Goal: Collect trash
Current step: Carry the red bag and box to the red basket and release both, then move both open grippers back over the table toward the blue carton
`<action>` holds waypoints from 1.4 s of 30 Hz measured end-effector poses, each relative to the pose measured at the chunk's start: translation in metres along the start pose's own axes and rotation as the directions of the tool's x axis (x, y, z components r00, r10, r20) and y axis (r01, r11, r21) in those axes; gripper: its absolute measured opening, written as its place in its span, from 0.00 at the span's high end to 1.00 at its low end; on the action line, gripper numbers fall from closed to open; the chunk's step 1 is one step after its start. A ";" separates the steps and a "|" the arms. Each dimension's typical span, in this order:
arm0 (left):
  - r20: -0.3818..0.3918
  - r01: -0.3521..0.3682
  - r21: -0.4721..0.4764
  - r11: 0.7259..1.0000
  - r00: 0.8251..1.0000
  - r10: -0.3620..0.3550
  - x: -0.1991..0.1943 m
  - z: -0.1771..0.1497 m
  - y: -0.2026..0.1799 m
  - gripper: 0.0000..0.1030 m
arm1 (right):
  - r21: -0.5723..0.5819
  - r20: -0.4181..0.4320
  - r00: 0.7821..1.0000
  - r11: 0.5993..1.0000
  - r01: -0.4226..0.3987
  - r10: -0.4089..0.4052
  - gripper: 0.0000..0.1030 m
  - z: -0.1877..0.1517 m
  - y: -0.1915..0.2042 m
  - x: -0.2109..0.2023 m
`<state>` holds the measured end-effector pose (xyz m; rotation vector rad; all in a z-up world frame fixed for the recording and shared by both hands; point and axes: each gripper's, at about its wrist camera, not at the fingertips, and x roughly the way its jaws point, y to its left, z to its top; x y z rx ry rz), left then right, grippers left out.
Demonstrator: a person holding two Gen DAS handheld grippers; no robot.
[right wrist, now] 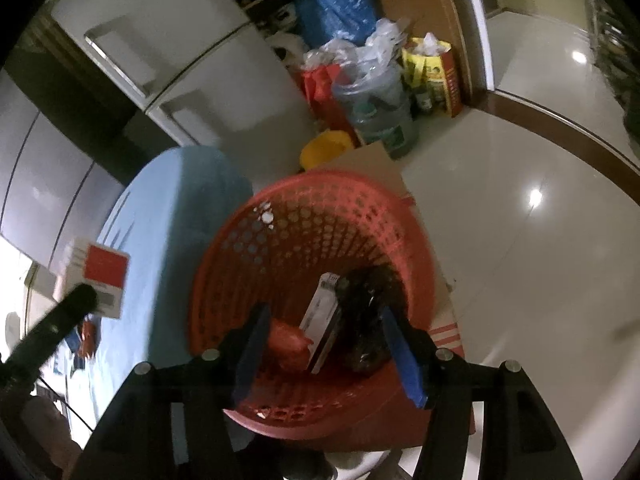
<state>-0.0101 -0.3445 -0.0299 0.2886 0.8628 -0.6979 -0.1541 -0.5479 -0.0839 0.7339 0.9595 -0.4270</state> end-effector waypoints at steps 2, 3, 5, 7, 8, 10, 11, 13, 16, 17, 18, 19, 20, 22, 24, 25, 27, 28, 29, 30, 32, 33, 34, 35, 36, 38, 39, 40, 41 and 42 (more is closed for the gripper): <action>-0.015 0.010 0.008 1.000 1.000 -0.010 0.007 0.002 -0.005 0.19 | 0.010 0.016 1.000 1.000 0.004 -0.005 0.39 0.001 -0.003 -0.004; -0.021 0.015 0.013 1.000 1.000 -0.014 0.010 0.003 -0.008 0.19 | 0.013 0.022 1.000 1.000 0.004 -0.005 0.39 0.001 -0.004 -0.006; -0.048 0.031 0.020 0.999 0.998 -0.030 0.019 0.006 -0.014 0.18 | 0.020 0.026 1.000 1.000 0.006 -0.007 0.39 0.002 -0.007 -0.008; -0.076 0.052 0.018 0.998 0.996 -0.050 0.026 0.008 -0.018 0.18 | 0.022 0.031 0.999 1.000 0.008 -0.009 0.39 0.003 -0.008 -0.010; -0.095 0.055 0.019 0.998 0.994 -0.053 0.030 0.009 -0.020 0.18 | 0.024 0.034 0.999 1.000 0.010 -0.011 0.39 0.003 -0.010 -0.011; -0.112 0.044 0.018 0.999 0.993 -0.041 0.035 0.009 -0.021 0.18 | 0.029 0.039 0.999 0.999 0.012 -0.013 0.39 0.003 -0.012 -0.014; -0.109 0.042 0.015 0.999 0.993 -0.040 0.034 0.009 -0.020 0.18 | 0.033 0.041 0.999 0.999 0.015 -0.016 0.39 0.003 -0.014 -0.015; -0.109 0.038 0.001 0.999 0.993 -0.038 0.033 0.008 -0.017 0.18 | 0.040 0.044 0.999 0.999 0.019 -0.021 0.39 0.003 -0.017 -0.015; -0.119 0.048 -0.029 0.998 0.992 -0.051 0.033 0.007 -0.009 0.18 | 0.046 0.039 0.999 0.999 0.017 -0.019 0.39 0.002 -0.017 -0.014; -0.116 0.046 -0.038 0.998 0.992 -0.051 0.031 0.007 -0.006 0.18 | 0.042 0.039 0.999 0.999 0.015 -0.016 0.39 0.002 -0.015 -0.014; -0.112 0.046 -0.042 0.998 0.992 -0.050 0.028 0.007 -0.004 0.18 | 0.037 0.039 0.999 0.999 0.013 -0.014 0.39 0.002 -0.013 -0.014; -0.106 0.044 -0.045 0.998 0.993 -0.049 0.025 0.006 -0.003 0.18 | 0.029 0.038 0.999 1.000 0.011 -0.012 0.39 0.001 -0.010 -0.014; -0.099 0.044 -0.050 0.998 0.994 -0.048 0.021 0.005 0.000 0.18 | 0.023 0.036 0.999 1.000 0.009 -0.010 0.39 0.001 -0.008 -0.014; -0.088 0.041 -0.063 0.997 0.995 -0.047 0.014 0.003 0.007 0.18 | 0.017 0.033 0.999 1.000 0.005 -0.005 0.39 0.000 -0.006 -0.013; -0.077 0.034 -0.087 0.996 0.996 -0.040 0.005 -0.001 0.018 0.18 | 0.012 0.027 1.000 1.000 -0.001 0.000 0.39 -0.001 -0.002 -0.011; -0.075 0.030 -0.098 0.995 0.996 -0.038 0.004 -0.001 0.023 0.18 | 0.009 0.024 1.000 1.000 -0.005 0.005 0.39 -0.001 0.001 -0.010; -0.070 0.012 -0.124 0.992 0.997 -0.021 -0.003 -0.006 0.036 0.18 | -0.008 0.015 1.000 1.000 -0.011 0.012 0.39 -0.004 0.008 -0.008; -0.067 0.002 -0.136 0.991 0.998 -0.011 -0.006 -0.009 0.042 0.18 | -0.015 0.010 1.000 1.000 -0.014 0.015 0.39 -0.006 0.011 -0.007; -0.065 -0.009 -0.156 0.988 0.998 -0.001 -0.010 -0.013 0.051 0.18 | -0.024 0.005 1.000 1.000 -0.018 0.018 0.39 -0.007 0.015 -0.005; -0.064 -0.019 -0.179 0.984 0.998 0.007 -0.014 -0.017 0.060 0.18 | -0.033 0.001 1.000 0.999 -0.021 0.021 0.39 -0.009 0.018 -0.004; -0.062 -0.037 -0.213 0.976 0.998 0.024 -0.021 -0.025 0.076 0.18 | -0.054 -0.010 1.000 0.998 -0.030 0.029 0.39 -0.013 0.028 -0.002; -0.061 -0.050 -0.232 0.971 0.997 0.036 -0.025 -0.030 0.085 0.18 | -0.061 -0.013 0.999 0.998 -0.033 0.033 0.39 -0.015 0.033 -0.001; -0.061 -0.060 -0.253 0.966 0.997 0.046 -0.028 -0.035 0.096 0.18 | -0.076 -0.017 0.999 0.996 -0.040 0.039 0.39 -0.017 0.040 0.000; -0.061 -0.069 -0.273 0.960 0.997 0.055 -0.032 -0.040 0.105 0.18 | -0.088 -0.021 0.999 0.995 -0.045 0.043 0.39 -0.018 0.046 0.001; -0.063 -0.081 -0.294 0.952 0.996 0.065 -0.035 -0.046 0.115 0.18 | -0.101 -0.025 0.999 0.994 -0.050 0.048 0.39 -0.020 0.053 0.001; -0.066 -0.105 -0.338 0.935 0.994 0.088 -0.042 -0.059 0.135 0.18 | -0.132 -0.032 0.998 0.989 -0.065 0.061 0.39 -0.023 0.069 0.002; -0.069 -0.118 -0.365 0.923 0.993 0.100 -0.046 -0.068 0.147 0.18 | -0.146 -0.035 0.997 0.987 -0.070 0.066 0.39 -0.025 0.077 0.003; -0.073 -0.128 -0.385 0.914 0.991 0.108 -0.048 -0.073 0.154 0.18 | -0.169 -0.042 0.996 0.982 -0.079 0.073 0.39 -0.027 0.089 0.004; -0.077 -0.140 -0.410 0.901 0.990 0.118 -0.052 -0.080 0.164 0.18 | -0.190 -0.049 0.995 0.978 -0.090 0.082 0.39 -0.029 0.099 0.005; -0.078 -0.149 -0.436 0.887 0.989 0.127 -0.055 -0.088 0.175 0.18 | -0.215 -0.058 0.994 0.971 -0.104 0.094 0.39 -0.032 0.112 0.006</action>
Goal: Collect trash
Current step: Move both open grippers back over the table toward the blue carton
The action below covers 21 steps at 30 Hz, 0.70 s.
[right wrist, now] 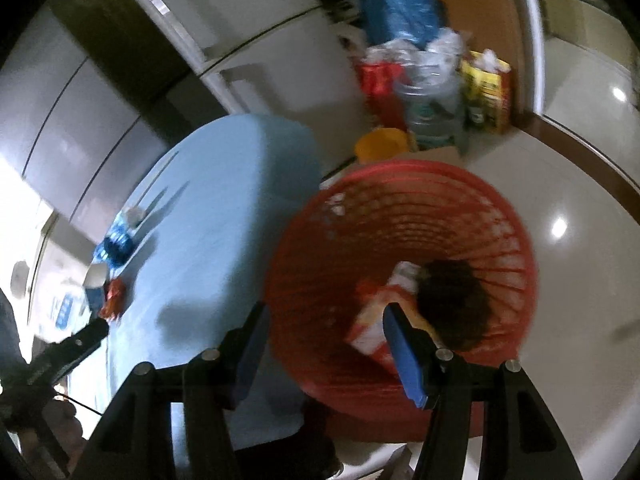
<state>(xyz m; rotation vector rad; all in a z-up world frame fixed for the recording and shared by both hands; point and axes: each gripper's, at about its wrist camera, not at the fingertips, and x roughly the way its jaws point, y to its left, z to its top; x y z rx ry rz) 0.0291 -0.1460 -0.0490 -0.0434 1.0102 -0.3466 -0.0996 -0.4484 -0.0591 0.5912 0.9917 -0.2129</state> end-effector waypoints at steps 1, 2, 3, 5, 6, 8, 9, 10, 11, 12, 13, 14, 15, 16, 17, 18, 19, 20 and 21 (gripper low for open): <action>0.001 -0.007 -0.023 1.000 1.000 0.007 -0.002 -0.002 0.011 0.18 | -0.024 -0.004 1.000 1.000 -0.011 0.011 0.39 0.000 0.012 0.002; 0.003 -0.017 -0.054 0.998 1.000 0.017 -0.004 -0.005 0.023 0.18 | -0.046 -0.009 1.000 0.999 -0.021 0.021 0.39 0.000 0.022 0.005; 0.010 -0.027 -0.083 0.996 1.000 0.028 -0.008 -0.007 0.036 0.18 | -0.066 -0.016 0.999 0.997 -0.034 0.033 0.39 0.000 0.033 0.008; 0.025 -0.050 -0.129 0.990 0.998 0.054 -0.014 -0.011 0.057 0.18 | -0.116 -0.032 0.997 0.991 -0.067 0.064 0.39 -0.001 0.060 0.014; 0.032 -0.063 -0.145 0.987 0.997 0.069 -0.017 -0.012 0.063 0.18 | -0.139 -0.038 0.996 0.987 -0.083 0.078 0.39 -0.001 0.072 0.017; 0.047 -0.087 -0.181 0.980 0.994 0.097 -0.023 -0.015 0.083 0.18 | -0.178 -0.058 0.992 0.976 -0.123 0.115 0.39 -0.002 0.098 0.023; 0.055 -0.099 -0.202 0.974 0.992 0.112 -0.028 -0.016 0.094 0.18 | -0.193 -0.069 0.989 0.971 -0.141 0.130 0.39 -0.003 0.111 0.026; 0.061 -0.109 -0.216 0.970 0.990 0.124 -0.030 -0.017 0.102 0.18 | -0.210 -0.079 0.987 0.965 -0.157 0.143 0.39 -0.004 0.122 0.029; 0.066 -0.118 -0.232 0.966 0.988 0.137 -0.032 -0.019 0.110 0.18 | -0.234 -0.090 0.983 0.956 -0.175 0.158 0.39 -0.005 0.137 0.033; 0.071 -0.127 -0.248 0.961 0.986 0.149 -0.035 -0.020 0.118 0.18 | -0.249 -0.099 0.981 0.950 -0.188 0.168 0.39 -0.007 0.149 0.035; 0.074 -0.134 -0.263 0.956 0.985 0.158 -0.037 -0.021 0.126 0.18 | -0.261 -0.116 0.976 0.943 -0.208 0.184 0.39 -0.008 0.162 0.040; 0.075 -0.139 -0.275 0.951 0.983 0.166 -0.039 -0.022 0.133 0.18 | -0.271 -0.133 0.970 0.934 -0.232 0.202 0.39 -0.010 0.175 0.045; 0.077 -0.146 -0.292 0.945 0.981 0.176 -0.041 -0.025 0.142 0.18 | -0.286 -0.149 0.964 0.924 -0.254 0.220 0.39 -0.011 0.188 0.049; 0.077 -0.150 -0.304 0.941 0.980 0.182 -0.042 -0.027 0.147 0.18 | -0.297 -0.160 0.960 0.917 -0.268 0.229 0.39 -0.012 0.199 0.054; 0.076 -0.153 -0.317 0.936 0.980 0.186 -0.042 -0.028 0.153 0.18 | -0.305 -0.170 0.956 0.910 -0.281 0.238 0.39 -0.014 0.210 0.058; 0.073 -0.153 -0.329 0.932 0.980 0.186 -0.042 -0.030 0.159 0.18 | -0.309 -0.183 0.951 0.904 -0.296 0.249 0.39 -0.015 0.219 0.063; 0.071 -0.153 -0.338 0.929 0.980 0.188 -0.042 -0.032 0.165 0.18 | -0.313 -0.205 0.942 0.894 -0.320 0.266 0.39 -0.016 0.231 0.069; 0.069 -0.154 -0.349 0.924 0.980 0.189 -0.043 -0.034 0.170 0.18 | -0.316 -0.216 0.938 0.889 -0.330 0.271 0.39 -0.016 0.239 0.075; 0.067 -0.153 -0.357 0.922 0.980 0.189 -0.044 -0.035 0.173 0.18 | -0.319 -0.225 0.935 0.886 -0.336 0.273 0.39 -0.016 0.247 0.081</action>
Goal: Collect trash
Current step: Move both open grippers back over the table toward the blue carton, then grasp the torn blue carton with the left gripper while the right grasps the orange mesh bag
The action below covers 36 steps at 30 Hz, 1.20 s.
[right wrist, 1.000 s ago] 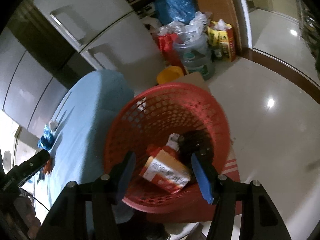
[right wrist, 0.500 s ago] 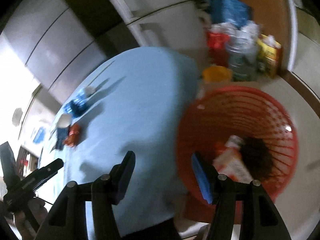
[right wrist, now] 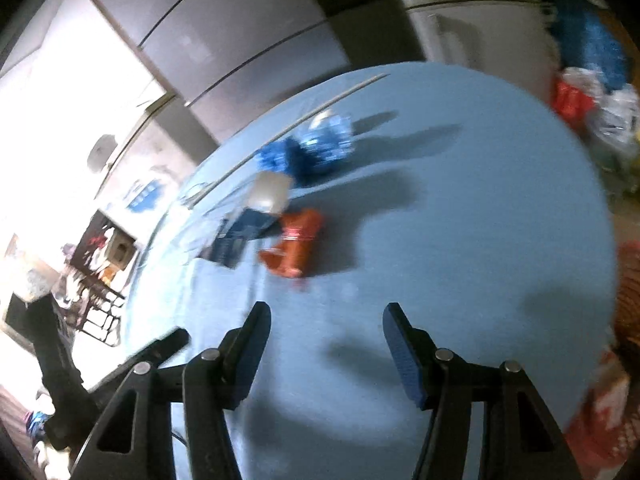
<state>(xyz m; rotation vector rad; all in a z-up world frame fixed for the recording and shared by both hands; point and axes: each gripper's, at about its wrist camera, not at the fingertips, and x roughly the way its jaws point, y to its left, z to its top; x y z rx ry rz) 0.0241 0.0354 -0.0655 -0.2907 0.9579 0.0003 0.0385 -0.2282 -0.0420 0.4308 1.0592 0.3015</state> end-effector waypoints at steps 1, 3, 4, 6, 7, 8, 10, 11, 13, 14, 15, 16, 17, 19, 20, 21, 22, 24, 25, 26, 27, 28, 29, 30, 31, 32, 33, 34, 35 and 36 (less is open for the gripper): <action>-0.001 -0.001 -0.006 1.000 1.000 0.001 0.000 0.000 0.003 0.18 | 0.002 -0.009 1.000 1.000 -0.008 0.008 0.40 0.004 0.005 0.009; -0.001 -0.003 -0.016 1.000 1.000 0.003 -0.001 0.000 0.009 0.18 | 0.017 -0.031 0.999 1.000 -0.023 0.023 0.40 0.011 0.011 0.027; 0.000 -0.004 -0.018 1.000 1.000 0.004 -0.001 0.001 0.010 0.18 | 0.018 -0.039 0.999 1.000 -0.019 0.020 0.40 0.017 0.015 0.038; 0.005 -0.005 -0.019 1.000 1.000 0.006 -0.001 0.002 0.012 0.18 | 0.019 -0.048 0.999 1.000 -0.006 0.007 0.43 0.026 0.020 0.055; 0.006 -0.010 -0.018 1.000 1.000 0.010 -0.002 0.002 0.013 0.18 | 0.020 -0.051 0.999 1.000 -0.004 0.005 0.45 0.029 0.022 0.062; 0.006 -0.012 -0.018 1.000 1.000 0.012 -0.002 0.002 0.014 0.18 | 0.020 -0.054 0.999 1.000 0.000 0.001 0.45 0.032 0.024 0.068; 0.008 -0.012 -0.022 1.000 1.000 0.012 -0.003 0.003 0.017 0.18 | 0.015 -0.062 0.998 1.000 0.013 -0.012 0.46 0.038 0.028 0.082; 0.008 -0.014 -0.027 1.000 1.000 0.014 -0.002 0.004 0.018 0.18 | 0.014 -0.070 0.997 1.000 0.019 -0.018 0.46 0.039 0.030 0.088; 0.004 -0.013 -0.035 0.999 1.000 0.013 0.000 0.006 0.020 0.18 | 0.014 -0.092 0.995 0.999 0.041 -0.040 0.48 0.041 0.031 0.100; 0.004 -0.011 -0.038 0.999 1.000 0.011 0.000 0.007 0.021 0.18 | 0.015 -0.100 0.994 0.999 0.047 -0.046 0.49 0.042 0.031 0.105; 0.006 -0.012 -0.040 0.999 1.000 0.012 0.000 0.009 0.021 0.18 | 0.015 -0.105 0.993 0.999 0.051 -0.049 0.50 0.042 0.031 0.110; 0.009 -0.014 -0.040 0.999 1.000 0.015 0.000 0.010 0.021 0.18 | 0.012 -0.111 0.992 0.998 0.054 -0.053 0.55 0.043 0.031 0.114; 0.010 -0.016 -0.038 0.999 1.000 0.016 0.000 0.012 0.020 0.18 | -0.002 -0.107 0.992 0.998 0.063 -0.063 0.63 0.043 0.033 0.118; 0.014 -0.019 -0.034 0.999 1.000 0.019 0.001 0.015 0.019 0.18 | -0.022 -0.107 0.992 0.998 0.066 -0.068 0.69 0.044 0.036 0.123; 0.015 -0.022 -0.032 0.999 1.000 0.022 0.002 0.016 0.019 0.18 | -0.027 -0.111 0.992 0.998 0.058 -0.060 0.73 0.044 0.036 0.124; 0.015 -0.024 -0.033 0.999 1.000 0.024 0.002 0.018 0.018 0.18 | -0.030 -0.109 0.993 0.998 0.051 -0.054 0.75 0.044 0.035 0.123; 0.014 -0.025 -0.034 0.999 1.000 0.025 0.004 0.019 0.018 0.18 | -0.032 -0.106 0.993 0.998 0.052 -0.055 0.79 0.043 0.035 0.122; 0.015 -0.025 -0.031 0.999 1.000 0.025 0.006 0.024 0.016 0.18 | -0.023 -0.096 0.994 0.998 0.054 -0.056 0.81 0.038 0.029 0.114; 0.019 -0.022 -0.031 0.999 1.000 0.023 0.007 0.026 0.015 0.18 | -0.014 -0.093 0.994 0.999 0.053 -0.054 0.81 0.035 0.024 0.111; 0.024 -0.018 -0.031 0.999 1.000 0.019 0.008 0.029 0.014 0.18 | -0.007 -0.092 0.995 0.999 0.050 -0.050 0.81 0.032 0.019 0.106; 0.028 -0.011 -0.032 0.999 1.000 0.012 0.010 0.034 0.013 0.18 | 0.004 -0.091 0.995 0.999 0.045 -0.044 0.81 0.029 0.015 0.103; 0.026 0.002 -0.032 0.999 1.000 -0.001 0.014 0.039 0.012 0.18 | 0.009 -0.090 0.995 0.999 0.043 -0.042 0.81 0.025 0.011 0.100; 0.023 0.008 -0.033 0.999 1.000 -0.007 0.019 0.045 0.011 0.18 | 0.015 -0.089 0.995 0.999 0.041 -0.040 0.81 0.021 0.008 0.097; 0.022 0.010 -0.037 0.999 1.000 -0.009 0.023 0.050 0.010 0.18 | 0.022 -0.091 0.995 0.999 0.037 -0.035 0.81 0.019 0.006 0.099; 0.019 0.017 -0.047 0.999 1.000 -0.016 0.029 0.056 0.009 0.18 | 0.027 -0.088 0.996 0.999 0.032 -0.030 0.84 0.016 0.003 0.096; 0.015 0.021 -0.058 0.998 1.000 -0.020 0.035 0.062 0.009 0.18 | 0.031 -0.086 0.996 0.999 0.029 -0.026 0.84 0.013 0.002 0.094; 0.008 0.023 -0.066 0.998 1.000 -0.022 0.042 0.067 0.008 0.18 | 0.034 -0.085 0.996 0.999 0.026 -0.023 0.84 0.010 -0.001 0.090; 0.004 0.022 -0.073 0.997 1.000 -0.022 0.046 0.071 0.008 0.18 | 0.038 -0.084 0.996 0.999 0.020 -0.017 0.85 0.008 -0.003 0.087; -0.001 0.021 -0.083 0.996 1.000 -0.021 0.052 0.075 0.008 0.18 | 0.040 -0.083 0.996 0.999 0.017 -0.014 0.85 0.007 -0.004 0.087; -0.005 0.021 -0.092 0.996 1.000 -0.021 0.056 0.078 0.009 0.18 | 0.039 -0.083 0.997 0.999 0.015 -0.012 0.85 0.007 -0.004 0.087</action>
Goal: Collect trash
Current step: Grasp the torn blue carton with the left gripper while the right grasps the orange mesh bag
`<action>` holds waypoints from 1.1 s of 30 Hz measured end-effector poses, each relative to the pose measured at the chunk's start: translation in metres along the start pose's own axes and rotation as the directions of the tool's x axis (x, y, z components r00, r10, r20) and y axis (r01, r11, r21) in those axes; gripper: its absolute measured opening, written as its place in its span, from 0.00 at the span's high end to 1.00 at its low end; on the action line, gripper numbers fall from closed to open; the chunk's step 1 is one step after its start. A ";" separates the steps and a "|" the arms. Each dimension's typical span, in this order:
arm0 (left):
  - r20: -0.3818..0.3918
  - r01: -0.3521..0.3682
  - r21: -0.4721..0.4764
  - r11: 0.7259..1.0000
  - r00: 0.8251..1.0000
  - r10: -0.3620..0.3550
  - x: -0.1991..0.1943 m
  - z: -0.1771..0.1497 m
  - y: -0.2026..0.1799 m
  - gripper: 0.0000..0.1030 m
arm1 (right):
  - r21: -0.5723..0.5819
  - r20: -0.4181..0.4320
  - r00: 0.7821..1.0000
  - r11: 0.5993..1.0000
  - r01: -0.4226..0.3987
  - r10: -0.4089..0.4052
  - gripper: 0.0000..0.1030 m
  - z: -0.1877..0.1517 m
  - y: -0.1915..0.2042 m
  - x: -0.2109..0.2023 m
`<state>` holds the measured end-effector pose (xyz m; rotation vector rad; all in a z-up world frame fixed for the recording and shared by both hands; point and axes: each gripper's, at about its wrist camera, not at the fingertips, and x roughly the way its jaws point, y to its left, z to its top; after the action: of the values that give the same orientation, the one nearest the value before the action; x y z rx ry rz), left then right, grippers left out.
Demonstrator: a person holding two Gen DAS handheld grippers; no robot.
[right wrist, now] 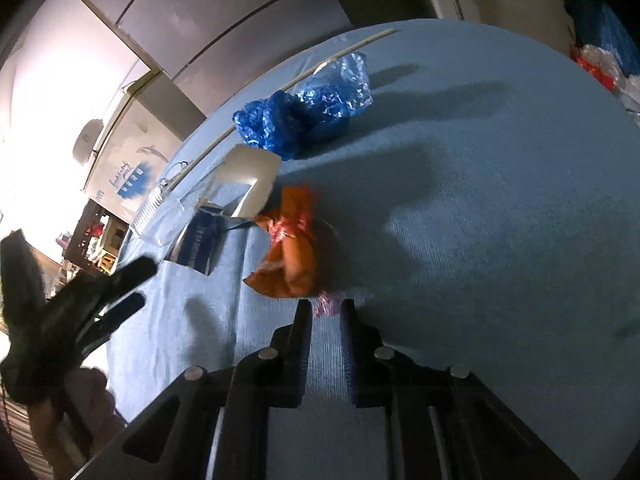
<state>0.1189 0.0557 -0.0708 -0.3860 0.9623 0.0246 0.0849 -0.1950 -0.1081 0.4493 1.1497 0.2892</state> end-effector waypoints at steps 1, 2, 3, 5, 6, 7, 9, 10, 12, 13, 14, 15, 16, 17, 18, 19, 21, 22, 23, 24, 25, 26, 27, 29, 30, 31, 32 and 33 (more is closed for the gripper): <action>-0.005 -0.001 -0.012 1.000 1.000 0.001 0.005 0.003 0.000 0.18 | -0.002 0.001 1.000 1.000 -0.002 0.002 0.85 0.000 0.001 0.000; -0.005 -0.002 -0.024 1.000 1.000 0.002 0.009 0.006 0.001 0.18 | -0.002 0.001 1.000 1.000 -0.003 0.003 0.85 0.001 0.000 0.000; -0.002 -0.002 -0.032 0.999 1.000 0.002 0.012 0.009 0.002 0.18 | -0.001 0.001 1.000 1.000 -0.004 0.004 0.85 0.001 0.000 0.000; -0.004 0.001 -0.042 0.999 1.000 -0.001 0.018 0.012 0.003 0.21 | 0.001 -0.006 1.000 1.000 -0.009 0.009 0.85 0.002 -0.001 0.000; -0.009 0.006 -0.045 0.999 1.000 -0.006 0.021 0.013 0.005 0.26 | 0.003 -0.020 1.000 1.000 -0.015 0.015 0.85 0.003 -0.001 0.000; -0.017 0.009 -0.043 0.999 1.000 -0.010 0.024 0.014 0.006 0.42 | 0.008 -0.029 0.999 0.999 -0.034 0.034 0.81 0.004 -0.003 -0.004; -0.050 0.023 -0.050 0.998 0.998 -0.026 0.032 0.014 0.010 0.72 | 0.024 -0.020 0.997 0.997 -0.072 0.072 0.80 0.006 -0.001 -0.010; -0.061 0.042 -0.063 0.997 0.997 -0.046 0.035 0.015 0.013 0.83 | 0.022 -0.011 0.997 0.997 -0.079 0.080 0.79 0.007 0.001 -0.013; -0.054 0.048 -0.065 0.997 0.997 -0.052 0.035 0.016 0.015 0.87 | 0.003 0.019 0.995 0.996 -0.093 0.093 0.62 0.012 0.010 -0.020; -0.045 0.042 -0.055 0.998 0.998 -0.045 0.033 0.015 0.015 0.91 | -0.003 0.027 0.995 0.995 -0.097 0.097 0.34 0.013 0.013 -0.022; -0.037 0.040 -0.049 0.998 0.998 -0.042 0.030 0.015 0.015 0.94 | -0.011 0.046 0.994 0.995 -0.096 0.096 0.21 0.016 0.017 -0.025; -0.030 0.041 -0.046 0.998 0.999 -0.042 0.026 0.014 0.015 0.94 | -0.017 0.059 0.995 0.996 -0.082 0.083 0.21 0.018 0.021 -0.025; -0.024 0.037 -0.042 0.998 0.999 -0.038 0.021 0.013 0.016 0.95 | -0.027 0.066 0.995 0.997 -0.074 0.076 0.21 0.022 0.026 -0.024; -0.015 0.032 -0.034 0.999 0.999 -0.032 0.016 0.010 0.017 0.96 | -0.032 0.068 0.995 0.997 -0.075 0.077 0.21 0.025 0.028 -0.023; -0.005 0.025 -0.022 0.999 1.000 -0.025 0.009 0.007 0.018 0.96 | -0.033 0.070 0.995 0.997 -0.066 0.069 0.21 0.029 0.031 -0.020; 0.001 0.020 -0.013 1.000 1.000 -0.020 0.004 0.003 0.018 0.96 | -0.033 0.064 0.997 0.999 -0.040 0.042 0.21 0.033 0.034 -0.013; 0.015 0.004 0.004 1.000 1.000 -0.004 -0.007 -0.004 0.021 0.96 | -0.028 0.034 0.999 0.999 -0.023 0.024 0.23 0.039 0.036 0.003; 0.018 -0.002 0.007 1.000 1.000 0.002 -0.011 -0.008 0.023 0.96 | -0.034 0.019 1.000 0.999 -0.009 0.009 0.28 0.042 0.038 0.012; 0.017 -0.006 0.010 1.000 1.000 0.006 -0.015 -0.012 0.025 0.96 | -0.044 0.002 1.000 0.999 0.006 -0.006 0.47 0.044 0.041 0.020; 0.017 -0.012 0.012 1.000 1.000 0.011 -0.018 -0.016 0.026 0.96 | -0.052 -0.018 1.000 0.999 0.018 -0.019 0.58 0.043 0.042 0.027; 0.018 -0.016 0.016 1.000 1.000 0.016 -0.020 -0.017 0.028 0.96 | -0.059 -0.007 0.999 0.998 0.038 -0.038 0.67 0.043 0.043 0.029; 0.020 -0.021 0.022 1.000 1.000 0.021 -0.023 -0.021 0.028 0.96 | -0.067 -0.009 0.999 0.997 0.037 -0.038 0.75 0.042 0.044 0.030; 0.022 -0.026 0.032 0.999 0.999 0.025 -0.024 -0.025 0.029 0.96 | -0.061 -0.015 1.000 0.998 0.021 -0.022 0.75 0.041 0.043 0.030; 0.026 -0.031 0.047 0.998 0.999 0.030 -0.028 -0.029 0.027 0.96 | -0.066 -0.010 1.000 0.998 0.017 -0.018 0.75 0.037 0.042 0.025; 0.027 -0.031 0.053 0.998 0.999 0.029 -0.030 -0.032 0.026 0.96 | -0.066 -0.006 1.000 0.998 0.019 -0.019 0.75 0.033 0.040 0.021; 0.025 -0.026 0.064 0.998 0.999 0.024 -0.031 -0.035 0.023 0.96 | -0.058 0.000 1.000 0.998 0.016 -0.016 0.75 0.030 0.037 0.016; 0.025 -0.024 0.075 0.997 0.999 0.022 -0.033 -0.038 0.020 0.96 | -0.051 0.006 1.000 0.999 0.014 -0.014 0.75 0.027 0.033 0.011; 0.026 -0.020 0.087 0.996 1.000 0.018 -0.035 -0.041 0.017 0.96 | -0.042 0.010 1.000 0.999 0.013 -0.013 0.75 0.023 0.029 0.005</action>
<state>0.0631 0.0632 -0.0686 -0.2954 0.9389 0.0045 0.1083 -0.1721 -0.0905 0.4056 1.1340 0.2993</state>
